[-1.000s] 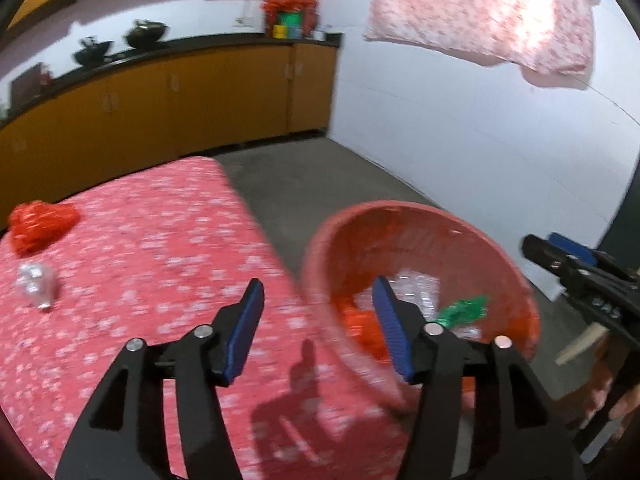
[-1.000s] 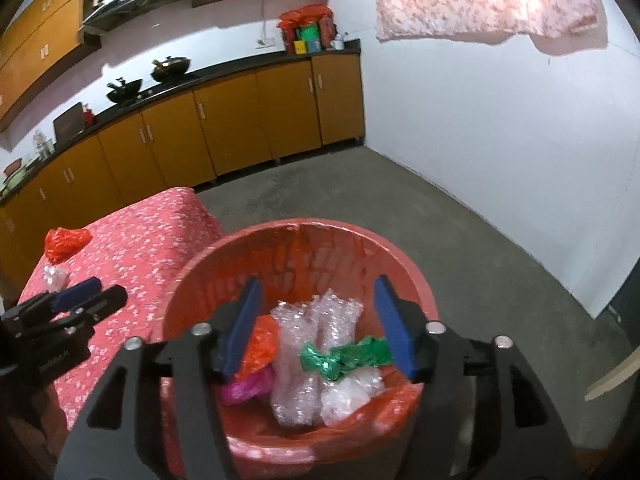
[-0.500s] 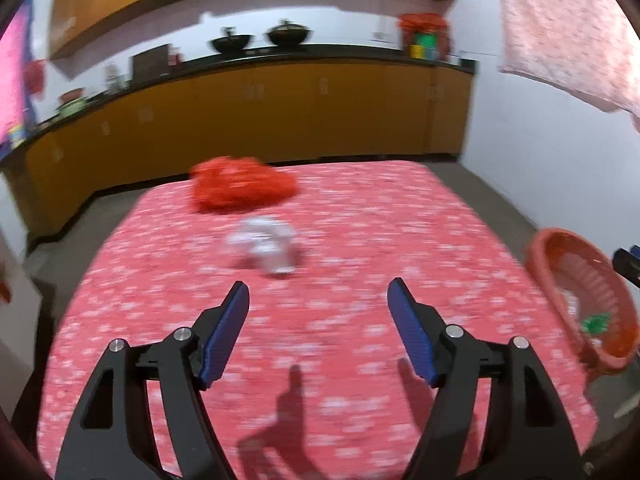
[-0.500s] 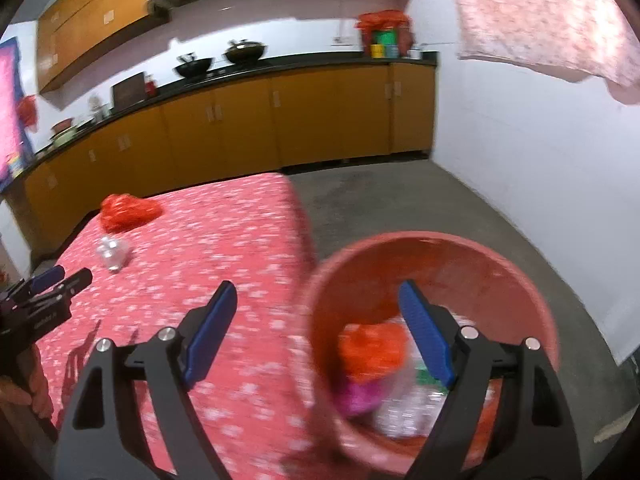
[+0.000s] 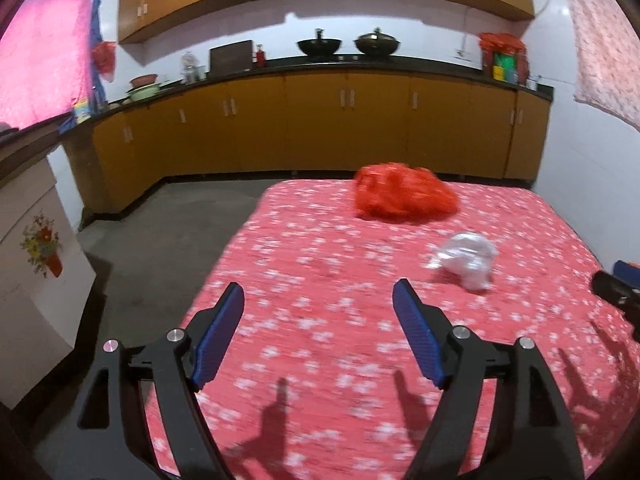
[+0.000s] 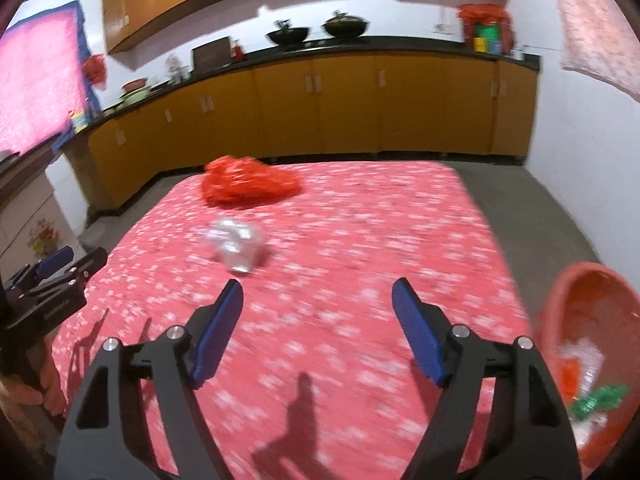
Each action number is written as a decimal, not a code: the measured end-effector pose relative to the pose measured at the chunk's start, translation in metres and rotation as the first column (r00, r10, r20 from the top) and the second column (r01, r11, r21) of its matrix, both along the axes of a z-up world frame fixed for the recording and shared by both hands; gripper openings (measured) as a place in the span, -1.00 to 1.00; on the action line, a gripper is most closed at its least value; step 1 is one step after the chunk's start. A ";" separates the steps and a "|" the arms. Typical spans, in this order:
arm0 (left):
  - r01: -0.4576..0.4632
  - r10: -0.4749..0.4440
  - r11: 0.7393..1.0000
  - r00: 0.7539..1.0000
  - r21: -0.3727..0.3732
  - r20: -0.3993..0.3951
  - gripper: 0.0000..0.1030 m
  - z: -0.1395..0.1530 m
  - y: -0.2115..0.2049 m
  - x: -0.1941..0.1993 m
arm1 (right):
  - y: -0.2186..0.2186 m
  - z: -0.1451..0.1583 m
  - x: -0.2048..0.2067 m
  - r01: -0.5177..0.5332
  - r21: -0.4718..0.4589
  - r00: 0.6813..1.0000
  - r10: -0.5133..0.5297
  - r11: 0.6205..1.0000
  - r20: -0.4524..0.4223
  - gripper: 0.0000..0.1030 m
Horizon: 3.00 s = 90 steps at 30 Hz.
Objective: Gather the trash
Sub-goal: 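Move both tools back over the bed toward the remaining bags, then grasp the clear plastic bag with the right tool while the left tool grasps the red-orange bag, then carry the clear bag and red-orange bag over the orange basket with both tools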
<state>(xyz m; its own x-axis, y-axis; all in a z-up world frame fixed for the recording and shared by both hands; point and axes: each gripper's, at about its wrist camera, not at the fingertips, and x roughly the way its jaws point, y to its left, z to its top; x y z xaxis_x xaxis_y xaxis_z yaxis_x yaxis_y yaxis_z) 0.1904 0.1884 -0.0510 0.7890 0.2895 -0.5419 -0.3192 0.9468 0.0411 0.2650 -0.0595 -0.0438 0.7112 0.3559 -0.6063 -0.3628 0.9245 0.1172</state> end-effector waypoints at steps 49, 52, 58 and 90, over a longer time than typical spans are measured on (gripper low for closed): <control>0.150 -0.154 0.985 0.988 -0.089 -0.032 0.96 0.001 -0.020 0.203 | -0.015 -0.044 0.071 0.107 -0.039 0.981 -0.112 0.994 -0.159 -0.29; 0.146 -0.154 0.984 0.985 -0.099 -0.082 0.96 -0.007 -0.021 0.223 | -0.016 -0.045 0.071 0.101 -0.024 0.980 -0.104 0.995 -0.169 -0.29; 0.207 -0.217 0.975 0.963 -0.078 -0.158 0.78 -0.027 -0.029 0.241 | -0.017 -0.045 0.071 0.093 -0.007 0.981 -0.092 0.996 -0.171 -0.29; 0.240 -0.237 0.971 0.968 0.019 -0.083 -0.48 0.020 -0.078 0.069 | -0.059 0.006 -0.018 0.195 -0.047 0.978 -0.198 0.980 -0.069 -0.29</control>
<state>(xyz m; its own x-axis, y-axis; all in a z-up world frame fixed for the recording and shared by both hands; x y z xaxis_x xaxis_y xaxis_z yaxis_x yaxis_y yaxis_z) 0.2599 0.1109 -0.0306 0.7921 0.1143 -0.5996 -0.0790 0.9932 0.0850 0.2469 -0.1184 -0.0377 0.7179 0.1884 -0.6701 -0.1654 0.9813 0.0987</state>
